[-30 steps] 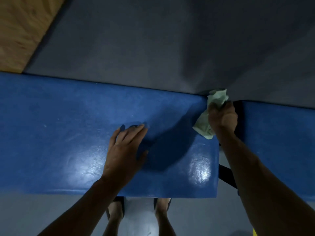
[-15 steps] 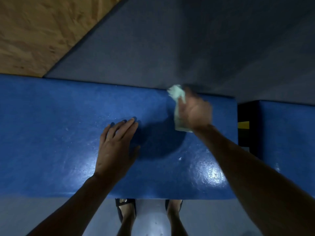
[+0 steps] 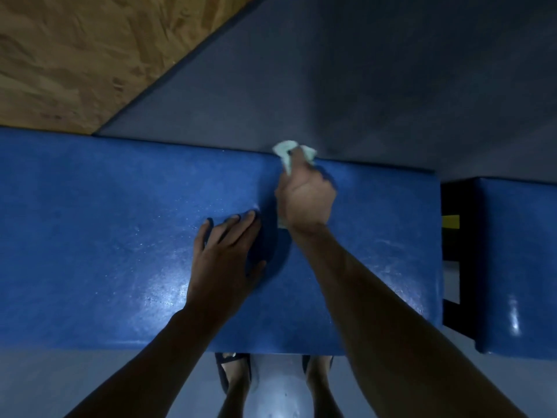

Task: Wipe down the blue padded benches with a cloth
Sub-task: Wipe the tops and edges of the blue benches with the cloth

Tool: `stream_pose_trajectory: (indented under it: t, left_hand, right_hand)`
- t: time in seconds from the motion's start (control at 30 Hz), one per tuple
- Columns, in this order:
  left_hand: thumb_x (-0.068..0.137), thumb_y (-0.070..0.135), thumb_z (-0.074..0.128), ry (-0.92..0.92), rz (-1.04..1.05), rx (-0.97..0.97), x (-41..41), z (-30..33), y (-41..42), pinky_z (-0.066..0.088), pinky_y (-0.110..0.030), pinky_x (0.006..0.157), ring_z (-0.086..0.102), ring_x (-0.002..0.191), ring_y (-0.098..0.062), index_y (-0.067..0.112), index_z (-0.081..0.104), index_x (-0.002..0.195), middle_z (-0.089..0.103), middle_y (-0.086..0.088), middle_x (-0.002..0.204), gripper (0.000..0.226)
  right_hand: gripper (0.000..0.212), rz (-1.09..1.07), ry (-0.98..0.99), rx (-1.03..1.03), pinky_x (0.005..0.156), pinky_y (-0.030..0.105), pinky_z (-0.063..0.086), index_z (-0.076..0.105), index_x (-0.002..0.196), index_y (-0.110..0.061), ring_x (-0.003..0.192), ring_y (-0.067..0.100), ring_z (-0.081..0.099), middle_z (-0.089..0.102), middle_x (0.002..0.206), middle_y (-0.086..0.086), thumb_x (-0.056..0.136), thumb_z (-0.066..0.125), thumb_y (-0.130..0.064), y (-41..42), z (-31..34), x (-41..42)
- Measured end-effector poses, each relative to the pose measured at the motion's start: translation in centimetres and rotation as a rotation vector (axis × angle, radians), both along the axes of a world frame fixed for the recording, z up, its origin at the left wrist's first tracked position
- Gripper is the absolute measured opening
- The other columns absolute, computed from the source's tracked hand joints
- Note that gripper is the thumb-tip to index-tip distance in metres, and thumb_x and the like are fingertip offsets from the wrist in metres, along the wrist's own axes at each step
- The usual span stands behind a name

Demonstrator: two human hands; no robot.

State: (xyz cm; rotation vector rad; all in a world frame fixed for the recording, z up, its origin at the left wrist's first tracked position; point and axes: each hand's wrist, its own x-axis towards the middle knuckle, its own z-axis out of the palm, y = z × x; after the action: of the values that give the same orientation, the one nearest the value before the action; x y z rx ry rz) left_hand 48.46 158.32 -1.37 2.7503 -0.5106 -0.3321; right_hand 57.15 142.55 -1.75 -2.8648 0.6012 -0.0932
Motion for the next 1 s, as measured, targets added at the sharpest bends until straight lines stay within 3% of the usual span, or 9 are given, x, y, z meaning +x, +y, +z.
stream_pose_trajectory:
  t: [0.1,0.2,0.33,0.43,0.53,0.63,0.8,0.9,1.0]
  left_hand:
    - [0.076,0.046,0.065,0.002,0.017,-0.013,0.0,0.1,-0.1,0.026,-0.052,0.115,0.049,0.131,-0.021,0.019,0.053,0.141,0.051,0.006,0.147,0.071]
    - [0.076,0.045,0.064,-0.017,-0.003,-0.018,0.1,0.0,0.1,0.028,-0.053,0.114,0.051,0.129,-0.021,0.02,0.055,0.138,0.051,0.007,0.147,0.067]
    - [0.08,0.048,0.064,0.018,-0.001,-0.018,0.1,0.2,0.3,0.023,-0.05,0.117,0.045,0.135,-0.017,0.023,0.052,0.141,0.047,0.01,0.15,0.067]
    - [0.081,0.044,0.071,0.009,-0.005,-0.034,0.1,0.1,0.4,0.023,-0.051,0.117,0.044,0.136,-0.017,0.023,0.051,0.141,0.045,0.01,0.152,0.067]
    - [0.081,0.046,0.065,-0.004,0.007,-0.064,-0.1,0.0,0.6,0.025,-0.052,0.116,0.043,0.137,-0.017,0.022,0.051,0.142,0.045,0.008,0.152,0.066]
    - [0.08,0.048,0.062,-0.003,-0.003,-0.036,0.0,-0.2,0.6,0.025,-0.052,0.116,0.043,0.136,-0.017,0.022,0.051,0.142,0.047,0.008,0.15,0.068]
    - [0.08,0.048,0.062,0.004,0.004,-0.05,0.2,-0.2,0.7,0.023,-0.053,0.118,0.047,0.132,-0.018,0.025,0.054,0.138,0.057,0.007,0.14,0.063]
    - [0.079,0.048,0.064,-0.003,-0.005,-0.045,0.2,-0.3,0.8,0.025,-0.054,0.116,0.047,0.133,-0.018,0.025,0.053,0.141,0.051,0.01,0.147,0.067]
    - [0.076,0.048,0.065,-0.032,0.003,-0.066,0.1,-0.5,0.9,0.028,-0.054,0.114,0.048,0.132,-0.017,0.023,0.057,0.138,0.051,0.01,0.147,0.067]
  right_hand:
    - [0.032,0.249,-0.016,-0.063,0.039,0.027,0.038,0.07,0.099,-0.02,0.041,0.029,0.056,0.061,0.054,0.004,0.067,0.071,-0.016,1.1,-0.6,0.6]
    - [0.032,0.371,0.035,-0.094,0.048,0.031,0.044,0.064,0.111,-0.025,0.054,0.032,0.064,0.066,0.067,0.005,0.079,0.065,-0.028,-2.7,-0.2,0.3]
    - [0.034,0.159,-0.088,-0.179,0.049,0.035,0.046,0.061,0.113,-0.018,0.052,0.039,0.062,0.064,0.063,0.017,0.086,0.052,-0.036,-11.6,0.1,-2.0]
    - [0.034,0.053,-0.027,-0.152,0.06,0.041,0.046,0.057,0.116,-0.012,0.068,0.044,0.063,0.066,0.077,0.024,0.091,0.05,-0.034,-13.2,0.4,-3.8]
    - [0.038,-0.019,-0.03,-0.084,0.065,0.041,0.048,0.058,0.125,-0.015,0.077,0.042,0.064,0.069,0.086,0.02,0.091,0.053,-0.032,-10.0,0.2,-3.1]
    - [0.039,0.097,-0.036,-0.063,0.052,0.035,0.049,0.063,0.121,-0.019,0.061,0.034,0.065,0.067,0.071,0.011,0.083,0.064,-0.028,-2.5,-0.7,-1.2]
    - [0.037,0.43,-0.082,-0.087,0.042,0.023,0.025,0.072,0.097,-0.021,0.036,0.029,0.054,0.06,0.051,0.002,0.06,0.078,-0.021,4.5,-0.5,0.8]
    - [0.035,0.479,-0.037,-0.151,0.041,0.024,0.036,0.069,0.102,-0.024,0.04,0.027,0.058,0.062,0.056,0.002,0.068,0.073,-0.027,-0.1,-0.2,0.3]
    - [0.034,0.281,-0.012,-0.213,0.053,0.034,0.049,0.063,0.116,-0.024,0.054,0.034,0.065,0.068,0.067,0.01,0.085,0.057,-0.038,-7.4,0.0,-1.4]
